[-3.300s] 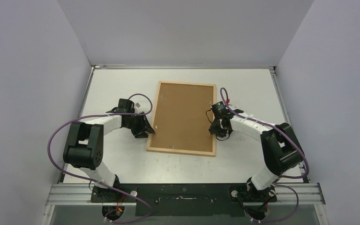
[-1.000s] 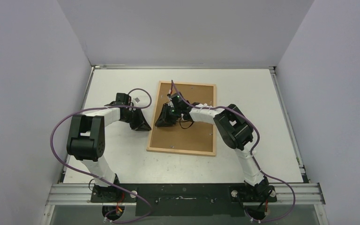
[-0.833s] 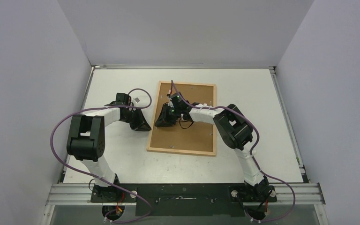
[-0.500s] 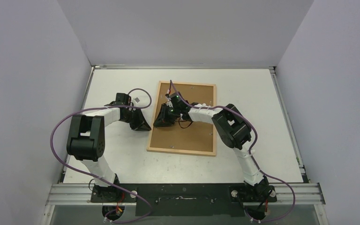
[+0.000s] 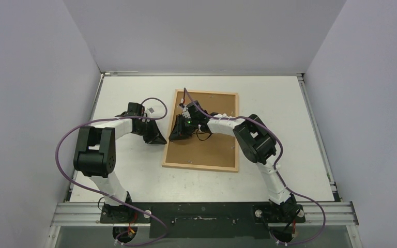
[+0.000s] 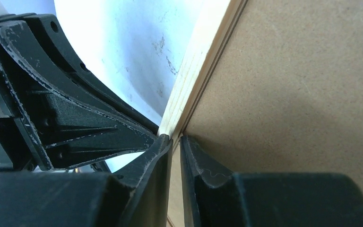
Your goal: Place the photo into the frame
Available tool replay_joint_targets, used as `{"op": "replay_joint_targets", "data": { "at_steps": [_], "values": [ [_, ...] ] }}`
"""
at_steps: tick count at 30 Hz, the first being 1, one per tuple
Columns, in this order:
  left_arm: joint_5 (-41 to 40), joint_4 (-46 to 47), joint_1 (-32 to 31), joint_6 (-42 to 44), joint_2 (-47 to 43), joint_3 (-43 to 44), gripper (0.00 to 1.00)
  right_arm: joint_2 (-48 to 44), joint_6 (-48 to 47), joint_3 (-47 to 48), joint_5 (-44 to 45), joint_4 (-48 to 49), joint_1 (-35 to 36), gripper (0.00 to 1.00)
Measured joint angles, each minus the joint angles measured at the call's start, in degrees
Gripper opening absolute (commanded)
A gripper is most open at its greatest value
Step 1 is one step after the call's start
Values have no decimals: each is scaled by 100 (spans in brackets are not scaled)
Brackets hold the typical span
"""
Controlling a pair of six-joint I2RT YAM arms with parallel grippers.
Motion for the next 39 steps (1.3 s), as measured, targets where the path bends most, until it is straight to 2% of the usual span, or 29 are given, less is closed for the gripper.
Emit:
{"op": "replay_joint_targets", "data": {
  "at_steps": [9,17,25,28,32,39],
  "values": [
    [127,-33,0,-4,63,15,2,13,-590,37,-212,-105,-13,16],
    [188,-98,24,-24,133,76,2,247,-1005,278,-772,-122,-66,16],
    [188,-199,26,-42,173,173,4,120,-807,79,-647,111,-81,26],
    [142,-192,37,-85,175,240,8,13,-662,24,-369,107,-79,26],
    [118,-184,149,-107,175,380,20,-181,-538,-122,149,142,-146,27],
    [103,9,254,-151,186,557,38,-1480,-245,-1373,1198,256,-892,33]
  ]
}}
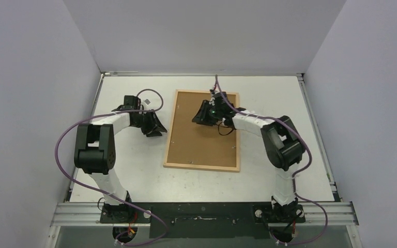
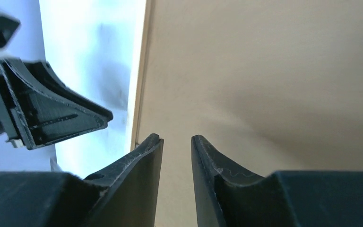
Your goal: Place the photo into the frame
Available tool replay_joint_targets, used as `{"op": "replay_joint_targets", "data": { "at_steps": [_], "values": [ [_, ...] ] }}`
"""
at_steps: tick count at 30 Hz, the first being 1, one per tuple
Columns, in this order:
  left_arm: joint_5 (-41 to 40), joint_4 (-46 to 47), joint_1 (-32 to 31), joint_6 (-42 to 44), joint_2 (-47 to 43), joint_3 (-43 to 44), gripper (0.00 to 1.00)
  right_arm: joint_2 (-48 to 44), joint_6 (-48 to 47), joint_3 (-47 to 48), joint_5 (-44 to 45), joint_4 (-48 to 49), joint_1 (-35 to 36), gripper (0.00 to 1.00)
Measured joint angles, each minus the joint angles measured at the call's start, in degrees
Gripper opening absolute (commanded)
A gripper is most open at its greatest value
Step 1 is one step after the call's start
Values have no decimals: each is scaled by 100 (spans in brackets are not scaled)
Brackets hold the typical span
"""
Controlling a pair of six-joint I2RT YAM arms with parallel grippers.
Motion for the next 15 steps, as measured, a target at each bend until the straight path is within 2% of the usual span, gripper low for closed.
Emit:
{"op": "replay_joint_targets", "data": {
  "at_steps": [6,10,15],
  "values": [
    [26,254,-9,-127,339,461,46,-1250,-138,-354,1040,-601,-892,53],
    [20,372,-46,-136,483,658,47,-1711,-365,-345,1665,-1207,-1425,57],
    [-9,455,-125,-179,699,822,48,-1674,-588,-348,1928,-1930,-1945,60]
  ]
}}
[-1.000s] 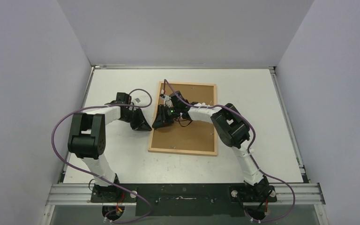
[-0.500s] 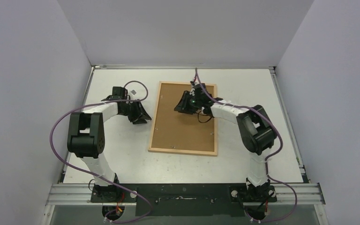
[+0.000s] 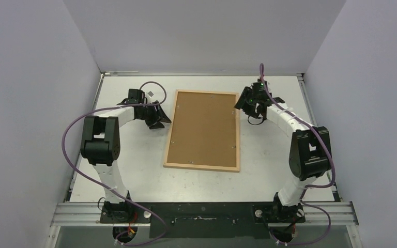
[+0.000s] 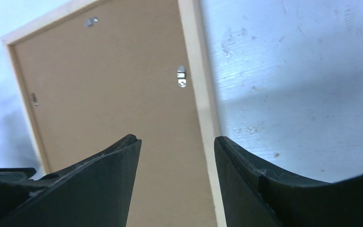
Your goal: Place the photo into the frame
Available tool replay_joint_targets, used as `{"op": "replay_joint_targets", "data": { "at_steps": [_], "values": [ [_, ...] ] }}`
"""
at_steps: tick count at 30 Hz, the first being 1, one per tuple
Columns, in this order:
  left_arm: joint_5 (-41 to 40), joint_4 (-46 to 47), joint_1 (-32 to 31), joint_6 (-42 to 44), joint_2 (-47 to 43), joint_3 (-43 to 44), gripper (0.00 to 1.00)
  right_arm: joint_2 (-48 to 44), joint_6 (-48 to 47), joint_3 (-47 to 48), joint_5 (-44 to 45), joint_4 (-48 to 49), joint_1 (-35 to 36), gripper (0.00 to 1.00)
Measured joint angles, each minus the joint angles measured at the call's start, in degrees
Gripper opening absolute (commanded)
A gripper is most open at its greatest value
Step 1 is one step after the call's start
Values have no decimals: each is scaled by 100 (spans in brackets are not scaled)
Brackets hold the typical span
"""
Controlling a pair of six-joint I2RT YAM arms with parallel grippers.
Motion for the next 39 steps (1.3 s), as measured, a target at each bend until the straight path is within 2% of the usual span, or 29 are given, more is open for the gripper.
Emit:
{"op": "replay_joint_targets", "data": {
  "at_steps": [7,13,16,21,25,31,39],
  "values": [
    [-79,68,-118,9,575,511,49,538,-186,13,-81,-273,-57,61],
    [-68,74,-195,26,688,625,48,1187,-225,162,-227,-389,-52,61],
    [-44,76,-212,24,691,625,47,1224,-221,249,-385,-382,-52,59],
    [31,74,-219,20,699,625,39,1263,-203,234,-737,-387,-39,49],
    [61,79,-203,24,699,610,22,1261,-254,170,-841,-376,-24,45],
    [72,306,-133,7,590,282,17,1147,-535,37,-750,-398,101,43],
    [-55,289,-236,11,-258,-824,15,498,-627,-675,-435,-835,426,44]
  ]
}}
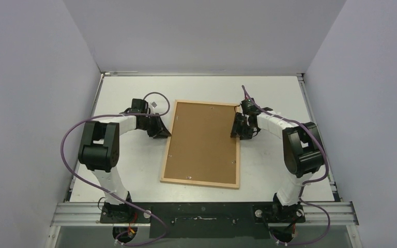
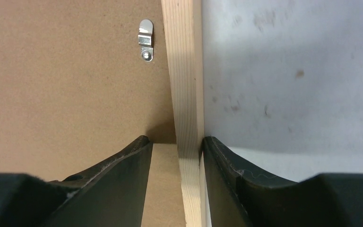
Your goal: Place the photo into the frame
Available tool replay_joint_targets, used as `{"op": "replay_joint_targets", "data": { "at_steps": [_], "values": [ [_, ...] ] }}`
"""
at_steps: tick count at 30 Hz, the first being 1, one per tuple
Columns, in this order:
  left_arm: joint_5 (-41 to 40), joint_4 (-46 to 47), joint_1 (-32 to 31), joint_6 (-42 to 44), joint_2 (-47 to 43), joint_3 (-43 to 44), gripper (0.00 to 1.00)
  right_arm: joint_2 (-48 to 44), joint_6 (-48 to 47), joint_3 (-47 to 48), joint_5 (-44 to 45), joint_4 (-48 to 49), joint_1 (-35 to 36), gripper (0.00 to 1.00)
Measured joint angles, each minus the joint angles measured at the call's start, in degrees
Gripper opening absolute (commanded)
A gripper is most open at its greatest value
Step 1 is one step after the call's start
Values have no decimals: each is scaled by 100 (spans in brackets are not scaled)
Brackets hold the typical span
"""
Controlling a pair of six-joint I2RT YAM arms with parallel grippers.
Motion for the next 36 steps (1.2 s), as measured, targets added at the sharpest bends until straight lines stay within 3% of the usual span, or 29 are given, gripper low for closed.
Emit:
{"op": "replay_joint_targets", "data": {
  "at_steps": [3,10,14,22,30,36],
  "values": [
    [-70,-199,-142,17,-302,-306,15,-260,-4,-234,76,-267,39,46],
    [-262,-892,-367,109,-833,-542,34,-662,2,-203,369,-767,81,63],
    [-356,-1043,-323,188,-1005,-457,39,-728,2,225,682,-833,125,65],
    [-433,-876,-140,127,-800,240,35,-262,225,1211,448,-138,680,52],
    [-433,-442,-131,-57,-291,286,27,1058,1462,1530,-315,1497,1469,32],
    [-413,-184,-131,-109,-219,179,27,1816,2376,1600,-654,2452,1705,31]
  ]
}}
